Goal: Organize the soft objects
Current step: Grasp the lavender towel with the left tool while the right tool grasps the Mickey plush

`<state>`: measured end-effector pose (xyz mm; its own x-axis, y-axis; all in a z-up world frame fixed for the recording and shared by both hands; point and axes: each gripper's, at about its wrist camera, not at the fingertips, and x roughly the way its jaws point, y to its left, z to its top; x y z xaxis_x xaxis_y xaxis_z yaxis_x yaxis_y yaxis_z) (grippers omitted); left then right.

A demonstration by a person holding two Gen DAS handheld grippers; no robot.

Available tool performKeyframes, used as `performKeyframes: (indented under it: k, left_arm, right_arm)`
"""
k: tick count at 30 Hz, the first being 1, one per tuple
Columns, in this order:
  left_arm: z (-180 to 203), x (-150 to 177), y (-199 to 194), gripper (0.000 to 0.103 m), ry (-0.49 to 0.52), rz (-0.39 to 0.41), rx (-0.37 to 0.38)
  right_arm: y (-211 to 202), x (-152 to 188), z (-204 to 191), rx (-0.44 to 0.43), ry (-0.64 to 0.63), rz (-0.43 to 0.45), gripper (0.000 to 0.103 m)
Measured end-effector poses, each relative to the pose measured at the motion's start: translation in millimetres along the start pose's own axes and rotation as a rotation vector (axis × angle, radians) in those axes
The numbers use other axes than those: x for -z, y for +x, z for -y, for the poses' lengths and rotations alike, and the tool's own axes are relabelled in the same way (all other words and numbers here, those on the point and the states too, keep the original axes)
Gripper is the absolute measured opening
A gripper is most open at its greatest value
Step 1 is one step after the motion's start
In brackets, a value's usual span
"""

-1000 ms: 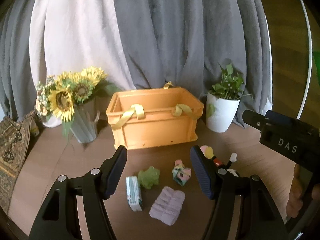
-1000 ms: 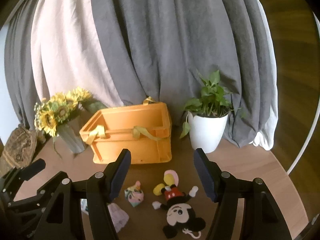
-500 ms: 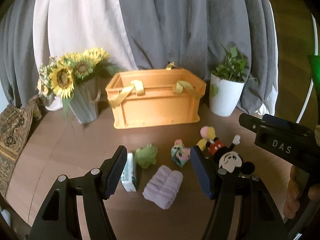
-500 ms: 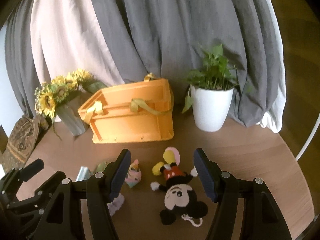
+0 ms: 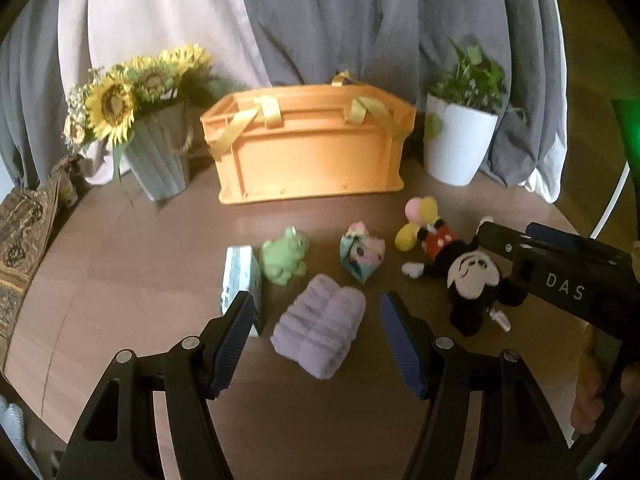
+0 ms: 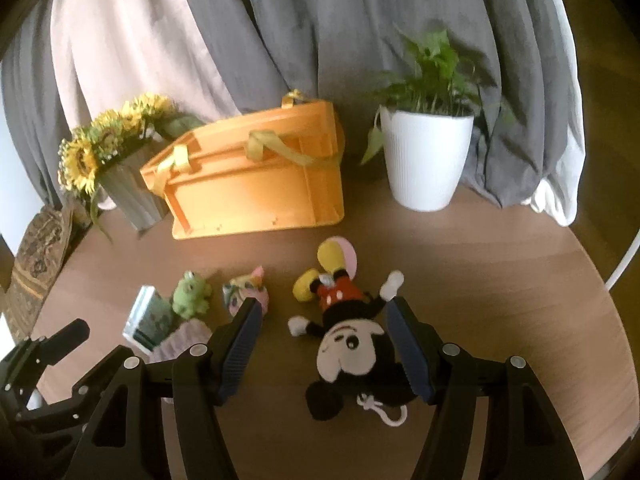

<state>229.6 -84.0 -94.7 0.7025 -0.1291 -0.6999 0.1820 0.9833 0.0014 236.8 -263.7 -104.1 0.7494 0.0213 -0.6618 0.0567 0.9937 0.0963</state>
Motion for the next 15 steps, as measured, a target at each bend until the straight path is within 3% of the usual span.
performKeyframes:
  k: [15]
  left_arm:
    - [5,25,33,0.064,0.002,-0.105,-0.026]
  right_arm:
    - [37,27,11,0.05,-0.009,-0.106,0.066]
